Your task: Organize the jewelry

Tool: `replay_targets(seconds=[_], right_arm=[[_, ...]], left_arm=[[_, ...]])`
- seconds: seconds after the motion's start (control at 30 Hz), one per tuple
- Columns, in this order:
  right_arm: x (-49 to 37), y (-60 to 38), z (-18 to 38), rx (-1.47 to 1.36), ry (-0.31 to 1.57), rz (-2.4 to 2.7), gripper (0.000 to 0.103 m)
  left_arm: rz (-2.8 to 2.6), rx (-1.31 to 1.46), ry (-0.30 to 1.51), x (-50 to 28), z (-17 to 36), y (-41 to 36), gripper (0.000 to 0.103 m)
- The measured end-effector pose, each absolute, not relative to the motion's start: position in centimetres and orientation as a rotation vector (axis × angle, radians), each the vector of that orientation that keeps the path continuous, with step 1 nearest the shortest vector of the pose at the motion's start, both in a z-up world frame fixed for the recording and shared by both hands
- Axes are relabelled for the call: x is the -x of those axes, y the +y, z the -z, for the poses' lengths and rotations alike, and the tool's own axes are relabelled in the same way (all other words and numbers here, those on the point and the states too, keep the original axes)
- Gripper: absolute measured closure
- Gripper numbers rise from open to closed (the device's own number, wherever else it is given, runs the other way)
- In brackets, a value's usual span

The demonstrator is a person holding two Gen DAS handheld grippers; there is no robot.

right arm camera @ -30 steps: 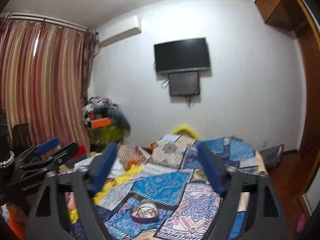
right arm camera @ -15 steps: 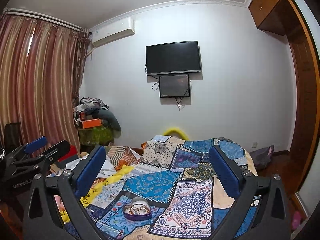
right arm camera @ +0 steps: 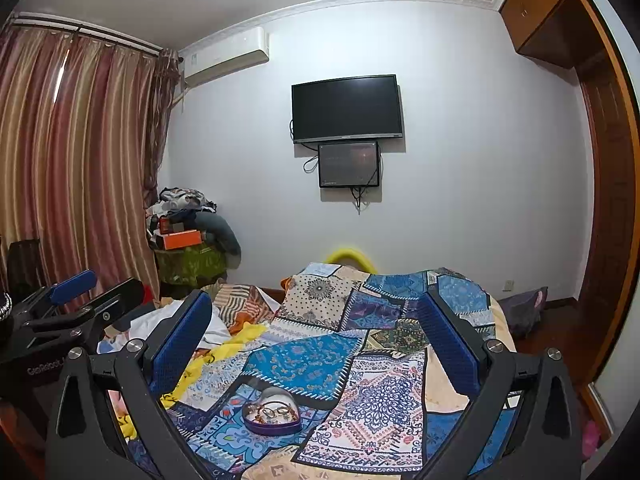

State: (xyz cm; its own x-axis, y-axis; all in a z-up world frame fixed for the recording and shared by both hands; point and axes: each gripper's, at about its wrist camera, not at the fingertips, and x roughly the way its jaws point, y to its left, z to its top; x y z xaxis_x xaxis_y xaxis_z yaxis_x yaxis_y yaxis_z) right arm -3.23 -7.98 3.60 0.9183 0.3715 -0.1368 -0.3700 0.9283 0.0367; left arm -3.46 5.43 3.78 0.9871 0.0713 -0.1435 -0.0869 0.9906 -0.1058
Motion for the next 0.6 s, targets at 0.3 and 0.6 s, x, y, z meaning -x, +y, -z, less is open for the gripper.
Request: replay_targets(seconds=[0.3,0.6], right_arm=[[3.23,-8.39,-3.76,-0.022,0.152,-0.387,0.001],[3.30,-8.27,-3.71,-0.022,0.159,-0.389,0.001]], left_arm=[[-0.081,0.105,0.145,3.45,-3.80,5.50,0.000],[-0.074,0.107,0.146,3.34,-3.73,5.42,0.000]])
